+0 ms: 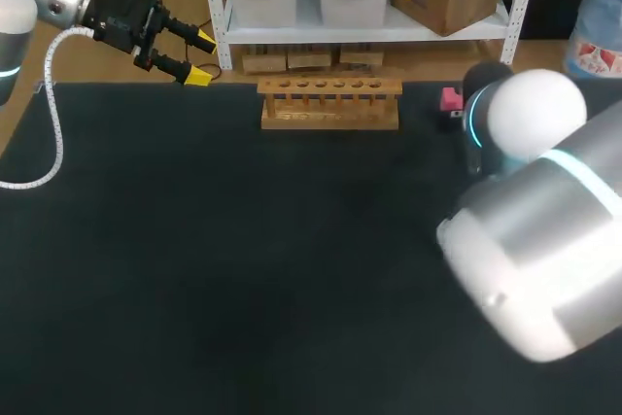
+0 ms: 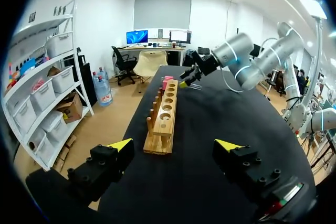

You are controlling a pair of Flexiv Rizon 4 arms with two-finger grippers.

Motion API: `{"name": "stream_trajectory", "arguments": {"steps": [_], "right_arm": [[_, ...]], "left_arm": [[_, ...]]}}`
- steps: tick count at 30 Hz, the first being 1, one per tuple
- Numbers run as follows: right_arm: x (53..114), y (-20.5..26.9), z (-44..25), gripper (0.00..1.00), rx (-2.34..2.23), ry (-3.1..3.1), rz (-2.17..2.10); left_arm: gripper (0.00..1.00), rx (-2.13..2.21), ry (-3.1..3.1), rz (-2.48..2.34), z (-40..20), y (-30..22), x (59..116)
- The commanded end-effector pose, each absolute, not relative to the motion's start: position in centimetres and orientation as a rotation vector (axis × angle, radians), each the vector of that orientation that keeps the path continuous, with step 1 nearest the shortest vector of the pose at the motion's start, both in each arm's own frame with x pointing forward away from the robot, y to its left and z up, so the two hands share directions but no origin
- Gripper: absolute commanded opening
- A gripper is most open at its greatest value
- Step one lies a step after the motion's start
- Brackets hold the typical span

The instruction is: Grasp the test tube, adjust it, and insert it.

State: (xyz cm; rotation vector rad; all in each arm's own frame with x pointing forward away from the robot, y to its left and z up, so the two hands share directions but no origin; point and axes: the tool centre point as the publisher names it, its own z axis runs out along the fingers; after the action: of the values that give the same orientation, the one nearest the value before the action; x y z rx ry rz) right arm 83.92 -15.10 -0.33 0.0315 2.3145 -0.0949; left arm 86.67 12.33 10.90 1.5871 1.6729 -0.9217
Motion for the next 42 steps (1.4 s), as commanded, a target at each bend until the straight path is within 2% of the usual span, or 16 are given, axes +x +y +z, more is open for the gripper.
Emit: {"name": "stream_trajectory", "arguments": {"steps": [1, 2, 4, 7, 8, 12, 15, 25, 30, 39, 42], "right_arm": [[84.4, -15.5, -0.4, 1.00, -0.061, 2.346, 0.111], [84.5, -15.5, -0.5, 1.00, -0.065, 2.350, 0.115], [84.4, -15.5, -0.7, 0.88, -0.067, 2.358, 0.120], [84.4, -15.5, -1.0, 0.80, -0.067, 2.363, 0.123], [84.3, -15.5, -1.0, 0.58, -0.066, 2.367, 0.125], [84.2, -15.3, -1.3, 0.59, -0.066, 2.377, 0.126], [84.2, -15.2, -1.3, 0.49, -0.070, 2.389, 0.119], [84.1, -14.7, -1.4, 0.44, -0.081, 2.405, 0.105], [84.0, -14.6, -1.6, 0.33, -0.082, 2.414, 0.100], [84.0, -14.7, -1.5, 0.26, -0.081, 2.419, 0.087], [84.0, -14.7, -1.4, 0.20, -0.080, 2.423, 0.081]], "left_arm": [[1.00, 1.668, 1.645, -1.039, 10.8, 12.4, 87.6], [1.00, 1.668, 1.645, -1.039, 10.8, 12.4, 87.6], [1.00, 1.668, 1.645, -1.039, 10.8, 12.4, 87.6], [1.00, 1.668, 1.645, -1.039, 10.8, 12.4, 87.6], [1.00, 1.668, 1.645, -1.039, 10.8, 12.4, 87.6], [1.00, 1.668, 1.645, -1.039, 10.8, 12.4, 87.6], [1.00, 1.668, 1.645, -1.039, 10.8, 12.4, 87.6], [1.00, 1.668, 1.645, -1.039, 10.8, 12.4, 87.6], [1.00, 1.668, 1.645, -1.039, 10.8, 12.4, 87.6], [1.00, 1.668, 1.645, -1.039, 10.8, 12.4, 87.6], [1.00, 1.668, 1.645, -1.039, 10.8, 12.4, 87.6]]}}
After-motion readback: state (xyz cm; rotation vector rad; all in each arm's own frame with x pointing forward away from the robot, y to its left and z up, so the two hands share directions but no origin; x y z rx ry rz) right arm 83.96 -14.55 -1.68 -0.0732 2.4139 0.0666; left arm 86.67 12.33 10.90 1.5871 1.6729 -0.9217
